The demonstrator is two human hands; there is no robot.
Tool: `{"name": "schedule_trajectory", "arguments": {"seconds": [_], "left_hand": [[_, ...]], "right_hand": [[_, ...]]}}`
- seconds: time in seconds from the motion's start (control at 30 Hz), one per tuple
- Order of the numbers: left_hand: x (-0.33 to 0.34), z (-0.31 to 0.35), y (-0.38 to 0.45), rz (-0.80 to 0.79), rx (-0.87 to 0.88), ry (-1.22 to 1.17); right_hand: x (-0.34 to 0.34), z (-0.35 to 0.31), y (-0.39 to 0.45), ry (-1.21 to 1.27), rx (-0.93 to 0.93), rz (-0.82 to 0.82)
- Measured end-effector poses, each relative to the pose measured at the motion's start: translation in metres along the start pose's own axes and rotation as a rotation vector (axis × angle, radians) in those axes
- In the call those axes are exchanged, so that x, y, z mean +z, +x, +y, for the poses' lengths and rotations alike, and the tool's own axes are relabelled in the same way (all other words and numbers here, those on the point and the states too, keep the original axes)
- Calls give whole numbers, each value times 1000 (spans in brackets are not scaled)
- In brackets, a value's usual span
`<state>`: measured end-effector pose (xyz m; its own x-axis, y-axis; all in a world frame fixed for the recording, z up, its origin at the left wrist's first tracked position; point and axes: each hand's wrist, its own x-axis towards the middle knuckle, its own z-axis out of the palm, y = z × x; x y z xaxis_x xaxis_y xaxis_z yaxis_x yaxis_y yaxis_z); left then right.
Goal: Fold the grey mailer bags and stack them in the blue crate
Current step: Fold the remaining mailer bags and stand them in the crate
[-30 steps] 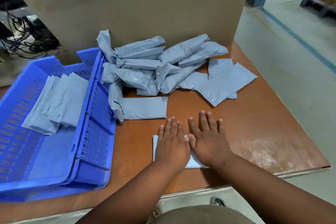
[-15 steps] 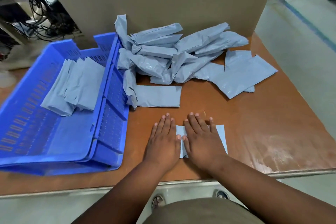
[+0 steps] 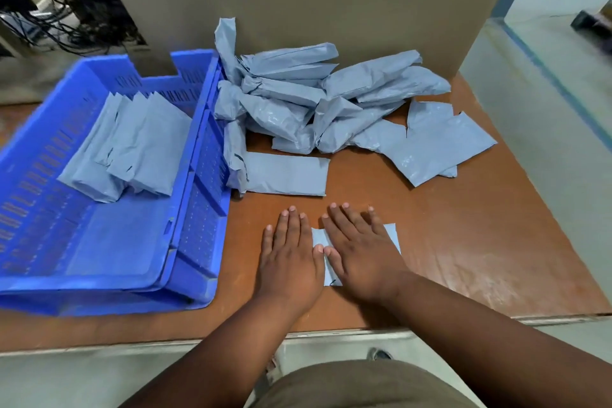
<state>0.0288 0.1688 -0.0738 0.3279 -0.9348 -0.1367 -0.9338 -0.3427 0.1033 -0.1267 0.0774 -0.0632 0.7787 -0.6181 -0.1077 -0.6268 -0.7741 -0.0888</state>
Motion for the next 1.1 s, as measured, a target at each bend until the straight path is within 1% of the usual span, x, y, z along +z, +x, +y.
{"name": "schedule_trajectory", "arguments": {"seconds": [0.1,0.17,0.27,0.37,0.47,0.67,0.93,1.0,1.1], "left_hand": [[-5,-8,-4,-9,76,14],[-12,-17,-11,3,171,15],[-20,-30,-27,24,303,32],[-15,-38,-43,3,374,77],[-5,-41,-52,-33,374,102],[-2,-46,-57,-32,379,95],[-4,-42,-58,-71,355,84],[-9,-35,-58,-52,343,70],[-17,-15,-55,1,393,64]], "right_hand": [[-6,4,-5,27,-11,-34],[-13,9,-15,43,-34,-10],[-21,13,-35,-12,-160,93],[-12,11,-48,-77,-252,78],[5,9,-53,-87,-226,33],[12,11,-50,-113,-238,-37],[12,11,-52,-34,-240,-20],[10,12,-54,4,-239,11],[0,22,-61,34,-182,80]]}}
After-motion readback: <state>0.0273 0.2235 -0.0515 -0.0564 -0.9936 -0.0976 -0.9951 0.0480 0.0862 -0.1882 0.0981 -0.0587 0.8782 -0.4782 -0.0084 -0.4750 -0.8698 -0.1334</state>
